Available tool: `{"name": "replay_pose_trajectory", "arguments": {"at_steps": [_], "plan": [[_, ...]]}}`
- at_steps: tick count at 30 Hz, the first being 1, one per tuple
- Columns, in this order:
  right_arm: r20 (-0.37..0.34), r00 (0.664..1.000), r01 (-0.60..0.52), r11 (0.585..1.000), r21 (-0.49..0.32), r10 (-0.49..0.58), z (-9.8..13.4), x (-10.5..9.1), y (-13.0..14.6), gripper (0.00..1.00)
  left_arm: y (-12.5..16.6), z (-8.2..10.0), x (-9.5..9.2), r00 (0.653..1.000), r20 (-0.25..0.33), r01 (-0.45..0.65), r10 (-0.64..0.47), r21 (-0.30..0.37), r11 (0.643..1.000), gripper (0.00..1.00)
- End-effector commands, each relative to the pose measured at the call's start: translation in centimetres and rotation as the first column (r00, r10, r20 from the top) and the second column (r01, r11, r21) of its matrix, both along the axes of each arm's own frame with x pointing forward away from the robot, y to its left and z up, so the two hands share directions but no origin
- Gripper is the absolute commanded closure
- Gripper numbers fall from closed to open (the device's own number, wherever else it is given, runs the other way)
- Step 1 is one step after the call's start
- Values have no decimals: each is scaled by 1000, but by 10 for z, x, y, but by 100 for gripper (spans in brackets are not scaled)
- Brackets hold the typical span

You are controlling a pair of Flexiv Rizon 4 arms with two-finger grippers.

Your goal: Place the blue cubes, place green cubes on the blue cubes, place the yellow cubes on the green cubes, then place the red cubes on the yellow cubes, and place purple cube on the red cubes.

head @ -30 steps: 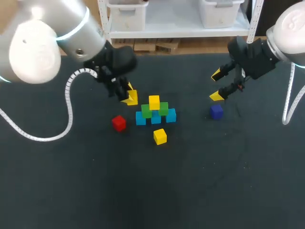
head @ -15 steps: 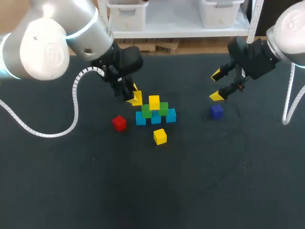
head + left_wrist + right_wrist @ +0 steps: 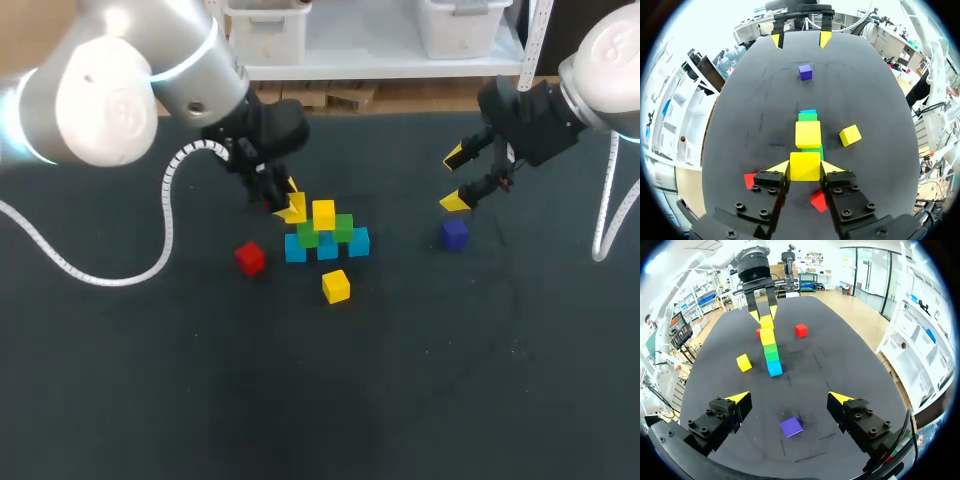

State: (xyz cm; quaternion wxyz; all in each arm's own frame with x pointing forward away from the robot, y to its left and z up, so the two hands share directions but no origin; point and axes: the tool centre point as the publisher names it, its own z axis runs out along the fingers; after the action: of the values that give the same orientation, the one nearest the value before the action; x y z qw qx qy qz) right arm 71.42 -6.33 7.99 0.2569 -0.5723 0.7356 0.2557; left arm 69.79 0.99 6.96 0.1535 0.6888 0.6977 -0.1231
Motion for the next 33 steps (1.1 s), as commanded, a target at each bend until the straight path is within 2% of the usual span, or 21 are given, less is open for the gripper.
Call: {"name": "replay_pose_trajectory", "arguments": {"at_steps": [1,33], "plan": [[2,1000,0,1000,2,0,0,-1,0,0,-3,-2,4,1000,-7,8,-8,3,1000,100],[2,1000,0,1000,2,0,0,-1,0,0,-6,-6,-2,1000,-21,4,-4,-5,1000,100]]}}
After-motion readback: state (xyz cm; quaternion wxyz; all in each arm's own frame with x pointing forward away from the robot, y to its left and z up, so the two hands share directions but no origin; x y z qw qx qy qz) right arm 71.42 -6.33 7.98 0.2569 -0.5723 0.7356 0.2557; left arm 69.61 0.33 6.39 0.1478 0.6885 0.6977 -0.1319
